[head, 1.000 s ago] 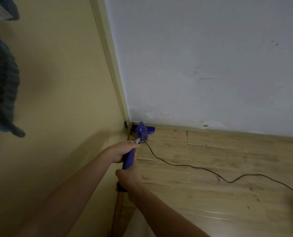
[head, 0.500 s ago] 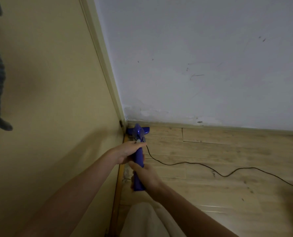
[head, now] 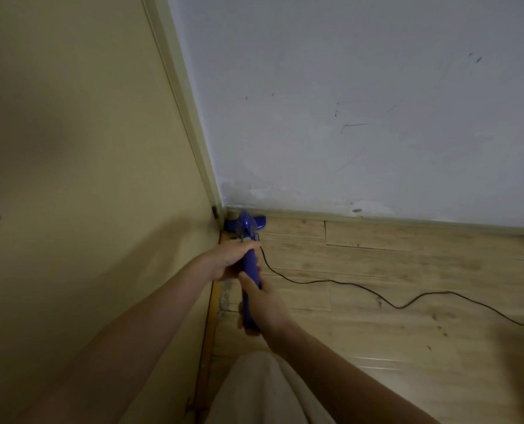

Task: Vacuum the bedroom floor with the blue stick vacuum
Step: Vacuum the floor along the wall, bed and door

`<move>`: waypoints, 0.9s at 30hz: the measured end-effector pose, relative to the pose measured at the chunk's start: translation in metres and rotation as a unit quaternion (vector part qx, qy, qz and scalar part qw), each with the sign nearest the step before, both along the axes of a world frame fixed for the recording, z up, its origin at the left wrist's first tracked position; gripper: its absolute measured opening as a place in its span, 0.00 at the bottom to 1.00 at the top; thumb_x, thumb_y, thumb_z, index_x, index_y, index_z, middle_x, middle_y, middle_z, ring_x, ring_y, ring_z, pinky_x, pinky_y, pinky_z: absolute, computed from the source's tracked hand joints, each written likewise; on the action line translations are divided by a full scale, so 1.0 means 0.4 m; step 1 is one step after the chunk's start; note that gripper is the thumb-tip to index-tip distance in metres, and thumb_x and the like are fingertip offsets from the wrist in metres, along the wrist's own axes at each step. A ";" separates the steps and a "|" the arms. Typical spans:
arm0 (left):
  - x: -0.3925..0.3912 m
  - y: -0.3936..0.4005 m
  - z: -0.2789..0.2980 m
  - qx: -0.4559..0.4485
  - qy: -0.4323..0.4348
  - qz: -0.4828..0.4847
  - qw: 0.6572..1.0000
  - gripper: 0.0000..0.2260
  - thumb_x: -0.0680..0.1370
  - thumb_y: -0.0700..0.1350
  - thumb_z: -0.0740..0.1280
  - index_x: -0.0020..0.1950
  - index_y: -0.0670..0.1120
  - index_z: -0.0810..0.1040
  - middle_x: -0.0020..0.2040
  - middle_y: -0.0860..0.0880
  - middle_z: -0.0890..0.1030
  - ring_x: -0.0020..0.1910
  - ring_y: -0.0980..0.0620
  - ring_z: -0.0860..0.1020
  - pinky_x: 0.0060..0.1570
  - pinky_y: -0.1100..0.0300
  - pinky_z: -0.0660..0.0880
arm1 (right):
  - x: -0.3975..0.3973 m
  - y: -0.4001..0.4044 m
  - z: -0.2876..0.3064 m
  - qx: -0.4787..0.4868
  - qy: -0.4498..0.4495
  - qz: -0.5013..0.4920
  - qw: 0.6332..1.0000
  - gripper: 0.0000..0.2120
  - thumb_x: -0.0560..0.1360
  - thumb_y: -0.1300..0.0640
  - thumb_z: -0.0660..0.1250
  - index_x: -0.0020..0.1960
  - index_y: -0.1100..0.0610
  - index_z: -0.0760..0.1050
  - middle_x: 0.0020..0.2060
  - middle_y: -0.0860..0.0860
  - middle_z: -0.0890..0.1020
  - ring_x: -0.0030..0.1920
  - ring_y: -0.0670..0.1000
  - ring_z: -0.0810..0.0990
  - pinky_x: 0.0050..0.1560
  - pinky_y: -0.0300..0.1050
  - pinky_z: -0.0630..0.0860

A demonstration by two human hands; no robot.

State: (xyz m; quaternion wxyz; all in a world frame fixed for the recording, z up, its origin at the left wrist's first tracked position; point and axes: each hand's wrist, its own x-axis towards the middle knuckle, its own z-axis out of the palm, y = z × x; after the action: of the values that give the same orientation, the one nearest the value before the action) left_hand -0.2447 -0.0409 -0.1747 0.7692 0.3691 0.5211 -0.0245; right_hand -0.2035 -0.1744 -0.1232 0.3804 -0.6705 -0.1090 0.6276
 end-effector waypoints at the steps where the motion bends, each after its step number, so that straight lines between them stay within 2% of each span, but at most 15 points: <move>1: 0.001 0.014 0.008 -0.002 0.005 0.011 1.000 0.10 0.79 0.46 0.66 0.43 0.41 0.72 0.35 0.43 0.76 0.29 0.48 0.79 0.30 0.58 0.77 | -0.003 0.020 0.001 0.012 0.002 -0.005 1.000 0.18 0.82 0.46 0.57 0.69 0.52 0.63 0.41 0.52 0.75 0.34 0.47 0.74 0.28 0.37 0.72; 4: 0.002 0.040 0.013 0.010 0.014 0.032 0.999 0.10 0.78 0.45 0.65 0.41 0.41 0.73 0.31 0.45 0.74 0.26 0.50 0.76 0.26 0.60 0.74 | -0.015 0.058 0.014 0.022 0.023 -0.021 0.999 0.21 0.82 0.46 0.57 0.72 0.53 0.61 0.40 0.55 0.75 0.29 0.47 0.75 0.25 0.38 0.72; 8: 0.011 0.002 0.010 0.033 0.016 -0.015 0.999 0.09 0.79 0.42 0.63 0.41 0.41 0.69 0.31 0.43 0.73 0.23 0.50 0.75 0.24 0.62 0.73 | -0.035 0.013 0.022 -0.002 0.050 -0.062 0.997 0.13 0.82 0.47 0.57 0.60 0.55 0.66 0.39 0.54 0.75 0.28 0.47 0.75 0.27 0.39 0.72; 13: -0.011 -0.023 0.006 0.027 0.021 -0.057 0.998 0.06 0.78 0.43 0.65 0.45 0.41 0.70 0.33 0.45 0.75 0.27 0.51 0.76 0.29 0.58 0.75 | -0.058 -0.027 0.017 -0.001 0.066 -0.084 0.994 0.15 0.82 0.46 0.57 0.62 0.55 0.65 0.38 0.54 0.75 0.26 0.46 0.75 0.28 0.40 0.72; 16: -0.023 0.006 0.016 0.035 0.042 -0.057 0.997 0.07 0.78 0.44 0.65 0.44 0.42 0.71 0.31 0.47 0.75 0.26 0.52 0.75 0.28 0.59 0.74 | -0.076 0.007 0.023 0.012 0.057 -0.073 0.996 0.16 0.82 0.47 0.57 0.64 0.57 0.65 0.38 0.53 0.74 0.22 0.43 0.75 0.26 0.39 0.73; 19: -0.023 0.026 0.026 0.066 0.066 -0.073 0.993 0.08 0.80 0.44 0.61 0.43 0.42 0.70 0.28 0.46 0.75 0.24 0.53 0.74 0.27 0.60 0.73 | -0.089 0.038 0.014 0.018 0.049 -0.081 0.995 0.16 0.82 0.47 0.57 0.61 0.59 0.67 0.40 0.55 0.75 0.23 0.45 0.76 0.24 0.39 0.73; 23: -0.016 0.056 0.019 0.085 0.063 -0.067 0.992 0.08 0.80 0.47 0.61 0.45 0.42 0.70 0.28 0.46 0.76 0.25 0.52 0.74 0.30 0.58 0.73 | -0.080 0.071 -0.002 0.030 0.049 -0.084 0.995 0.16 0.82 0.47 0.57 0.61 0.59 0.66 0.44 0.57 0.75 0.23 0.45 0.77 0.25 0.40 0.75; 27: -0.007 0.065 0.033 0.079 0.058 -0.067 0.993 0.09 0.80 0.45 0.61 0.43 0.42 0.70 0.29 0.46 0.75 0.24 0.52 0.74 0.29 0.58 0.74 | -0.068 0.083 0.006 0.029 0.049 -0.075 0.996 0.13 0.82 0.47 0.57 0.57 0.57 0.66 0.41 0.56 0.75 0.24 0.47 0.77 0.26 0.40 0.76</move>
State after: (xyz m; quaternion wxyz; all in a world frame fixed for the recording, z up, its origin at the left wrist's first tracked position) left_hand -0.2474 -0.0148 -0.1615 0.7029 0.4608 0.5388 -0.0564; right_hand -0.2309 -0.1410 -0.1209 0.4507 -0.6340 -0.0580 0.6258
